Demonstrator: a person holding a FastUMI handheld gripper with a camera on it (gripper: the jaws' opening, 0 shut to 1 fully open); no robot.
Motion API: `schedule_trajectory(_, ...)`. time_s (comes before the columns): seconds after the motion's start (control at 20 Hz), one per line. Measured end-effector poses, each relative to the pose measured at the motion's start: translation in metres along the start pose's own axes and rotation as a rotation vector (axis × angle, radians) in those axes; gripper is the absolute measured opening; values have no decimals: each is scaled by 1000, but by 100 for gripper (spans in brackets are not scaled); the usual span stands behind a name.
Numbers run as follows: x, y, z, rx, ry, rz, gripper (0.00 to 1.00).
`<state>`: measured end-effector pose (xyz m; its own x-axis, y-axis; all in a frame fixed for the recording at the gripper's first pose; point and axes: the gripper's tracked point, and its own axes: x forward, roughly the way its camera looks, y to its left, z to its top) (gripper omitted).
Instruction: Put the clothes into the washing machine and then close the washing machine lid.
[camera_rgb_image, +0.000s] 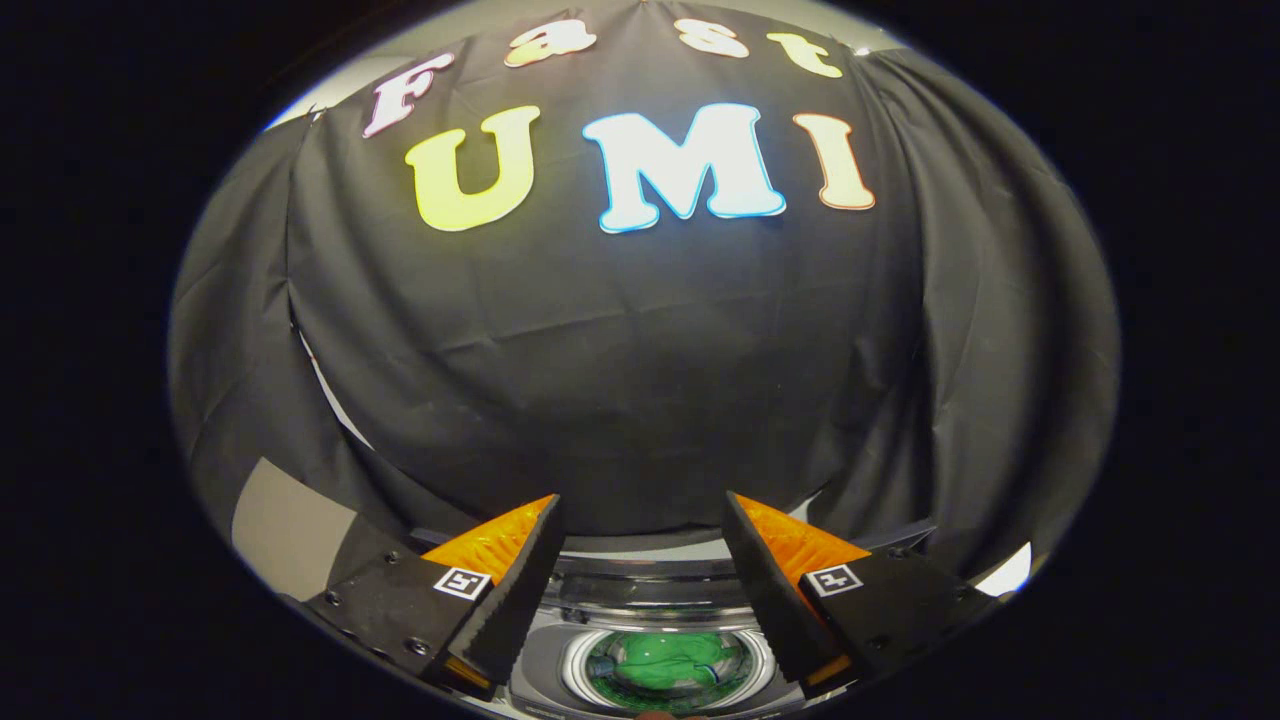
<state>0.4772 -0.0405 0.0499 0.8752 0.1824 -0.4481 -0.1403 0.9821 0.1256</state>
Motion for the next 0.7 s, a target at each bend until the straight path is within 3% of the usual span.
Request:
schedule_trajectory(0.4, 27, -11, -18, -54, 92, -31, 98)
schedule_trajectory(0.7, 27, -9, -21, 3, 126, 8, 99)
